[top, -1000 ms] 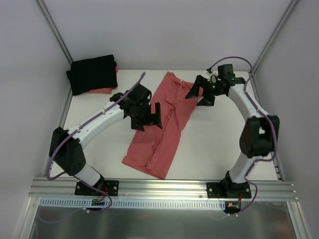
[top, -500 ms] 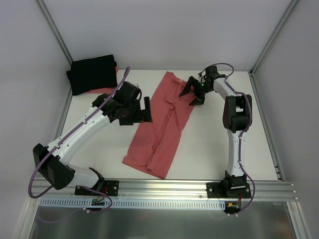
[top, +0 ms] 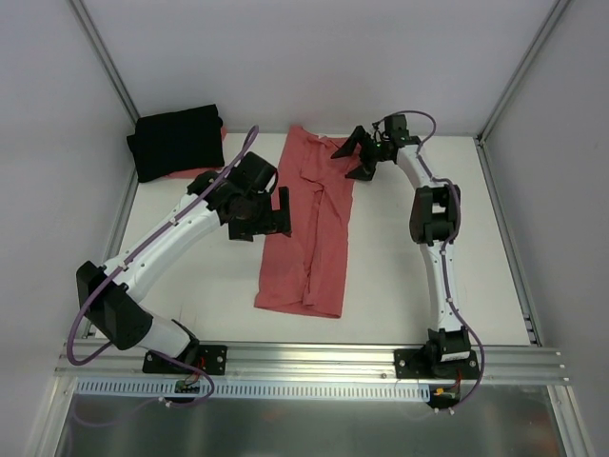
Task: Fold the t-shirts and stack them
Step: Rotate the tshirt 90 degrees
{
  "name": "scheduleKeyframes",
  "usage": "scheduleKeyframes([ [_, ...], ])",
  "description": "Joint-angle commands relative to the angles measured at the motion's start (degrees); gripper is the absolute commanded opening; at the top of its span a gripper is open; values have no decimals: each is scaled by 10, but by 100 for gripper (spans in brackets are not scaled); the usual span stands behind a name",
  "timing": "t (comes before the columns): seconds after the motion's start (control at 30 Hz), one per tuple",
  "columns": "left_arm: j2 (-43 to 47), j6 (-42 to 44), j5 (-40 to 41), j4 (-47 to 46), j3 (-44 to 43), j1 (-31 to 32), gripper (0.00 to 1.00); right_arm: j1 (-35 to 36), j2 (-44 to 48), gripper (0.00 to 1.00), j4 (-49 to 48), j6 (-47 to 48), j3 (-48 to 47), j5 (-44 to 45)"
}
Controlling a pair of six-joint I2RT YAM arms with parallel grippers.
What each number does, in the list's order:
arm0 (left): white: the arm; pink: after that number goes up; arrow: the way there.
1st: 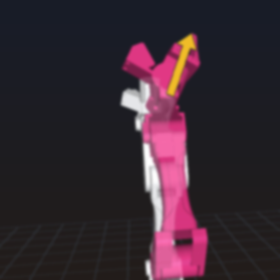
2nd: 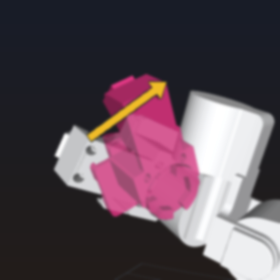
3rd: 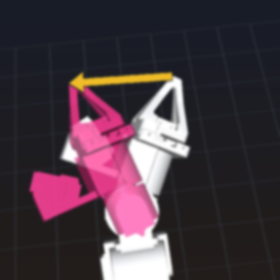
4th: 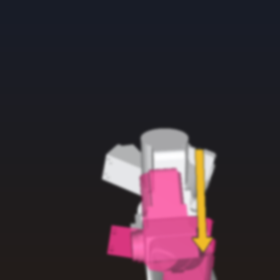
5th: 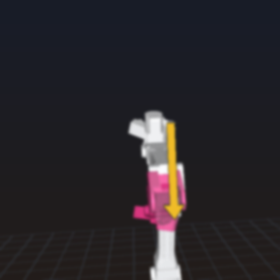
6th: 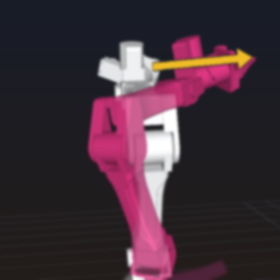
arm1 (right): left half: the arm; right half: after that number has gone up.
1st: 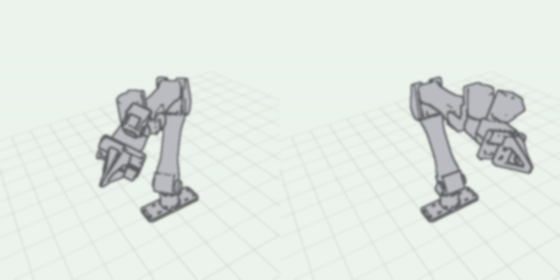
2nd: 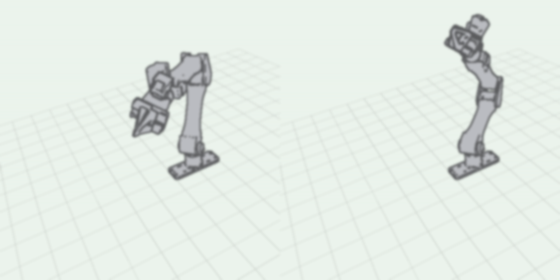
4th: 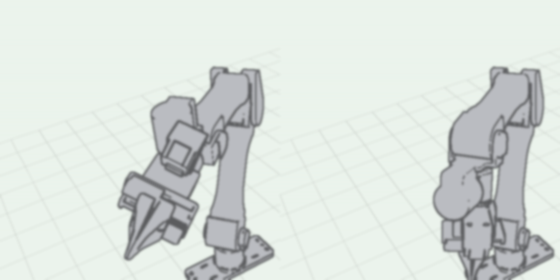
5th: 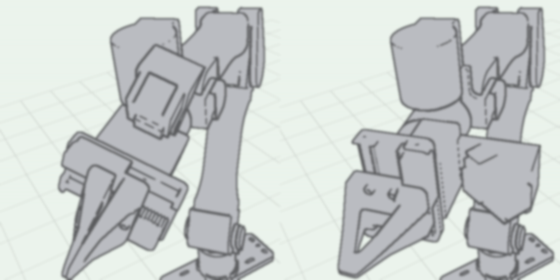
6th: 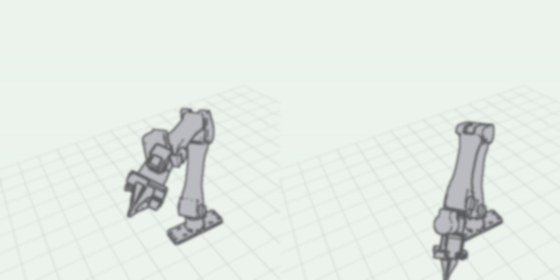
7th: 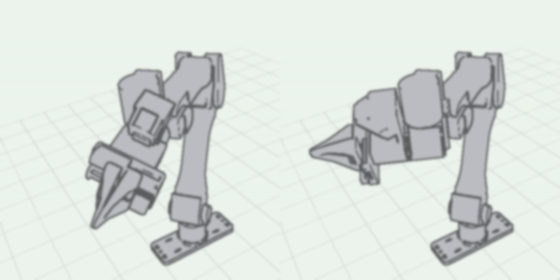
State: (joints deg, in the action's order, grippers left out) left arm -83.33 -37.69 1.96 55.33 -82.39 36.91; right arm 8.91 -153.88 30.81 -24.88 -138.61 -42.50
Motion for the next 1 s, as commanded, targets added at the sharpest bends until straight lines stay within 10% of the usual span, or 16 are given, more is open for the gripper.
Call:
scheduleKeyframes([
  [0.0,-2,10,16,29,-27,-2,99,26,-40,99,-89,-80,-15,-44],
  [0.33,-17,24,26,21,-28,-9,99,38,-7,100,-205,-148,17,-113],
  [0.57,40,46,-39,-104,97,-63,99,-1,268,100,9,97,176,-26],
  [0.97,114,4,-224,-249,315,-117,99,2,668,99,42,202,727,67],
])
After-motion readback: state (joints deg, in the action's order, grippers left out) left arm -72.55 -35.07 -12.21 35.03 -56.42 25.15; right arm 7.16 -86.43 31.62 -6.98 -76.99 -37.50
